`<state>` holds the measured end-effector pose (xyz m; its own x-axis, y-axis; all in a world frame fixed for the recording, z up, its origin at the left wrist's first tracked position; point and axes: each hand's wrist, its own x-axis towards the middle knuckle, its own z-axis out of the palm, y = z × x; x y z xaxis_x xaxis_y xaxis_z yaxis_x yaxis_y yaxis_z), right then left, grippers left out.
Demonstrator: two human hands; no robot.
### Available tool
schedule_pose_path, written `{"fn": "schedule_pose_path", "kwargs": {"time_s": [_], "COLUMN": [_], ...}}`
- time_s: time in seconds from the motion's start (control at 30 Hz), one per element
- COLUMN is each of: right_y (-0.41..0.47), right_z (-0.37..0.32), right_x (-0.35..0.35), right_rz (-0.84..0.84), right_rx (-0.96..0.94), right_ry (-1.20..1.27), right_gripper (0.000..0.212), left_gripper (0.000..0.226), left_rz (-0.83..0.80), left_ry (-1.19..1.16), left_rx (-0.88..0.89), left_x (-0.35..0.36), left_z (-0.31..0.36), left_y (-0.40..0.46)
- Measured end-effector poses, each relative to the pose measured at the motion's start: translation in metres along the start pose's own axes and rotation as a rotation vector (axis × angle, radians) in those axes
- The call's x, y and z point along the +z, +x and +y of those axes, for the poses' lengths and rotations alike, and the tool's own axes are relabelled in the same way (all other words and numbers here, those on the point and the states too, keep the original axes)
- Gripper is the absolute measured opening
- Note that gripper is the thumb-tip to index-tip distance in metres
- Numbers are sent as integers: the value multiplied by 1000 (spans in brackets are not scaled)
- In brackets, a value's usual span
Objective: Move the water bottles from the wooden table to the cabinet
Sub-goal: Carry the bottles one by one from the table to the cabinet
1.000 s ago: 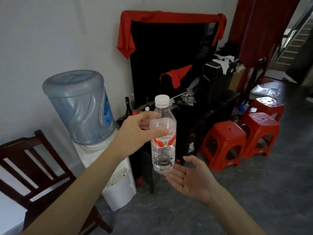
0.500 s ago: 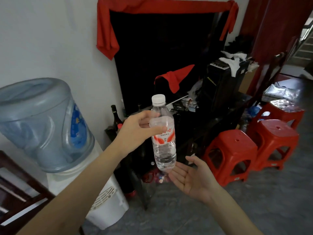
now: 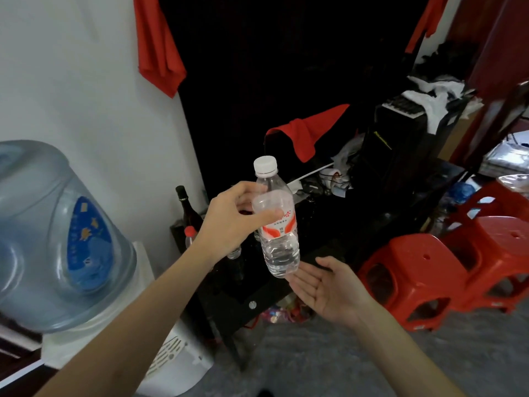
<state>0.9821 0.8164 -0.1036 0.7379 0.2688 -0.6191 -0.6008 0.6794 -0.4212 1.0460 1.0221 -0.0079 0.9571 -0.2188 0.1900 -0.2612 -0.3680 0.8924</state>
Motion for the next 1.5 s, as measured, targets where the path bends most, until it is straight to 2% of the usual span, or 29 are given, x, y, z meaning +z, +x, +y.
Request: {"fn": "schedule_pose_path", "kwargs": {"time_s": [0.33, 0.53, 0.77, 1.07, 1.5], "right_y": [106, 170, 242, 317, 337], "right_z": [-69, -82, -76, -69, -56], "right_x": [21, 14, -21, -71, -106], "right_rz": [165, 259, 368, 474, 476], "right_rx": [39, 91, 196, 286, 314], "right_ry": [-48, -7, 44, -5, -112], "right_gripper": [43, 45, 47, 45, 49], "left_gripper": [56, 58, 61, 63, 62], "left_rz": [-84, -112, -177, -181, -167], "left_ry": [35, 36, 22, 40, 59], "left_rx": [47, -8, -122, -234, -260], "left_x": [10, 22, 55, 103, 138], "left_z": [-66, -123, -194, -272, -307], "left_y": [113, 150, 158, 151, 134]}}
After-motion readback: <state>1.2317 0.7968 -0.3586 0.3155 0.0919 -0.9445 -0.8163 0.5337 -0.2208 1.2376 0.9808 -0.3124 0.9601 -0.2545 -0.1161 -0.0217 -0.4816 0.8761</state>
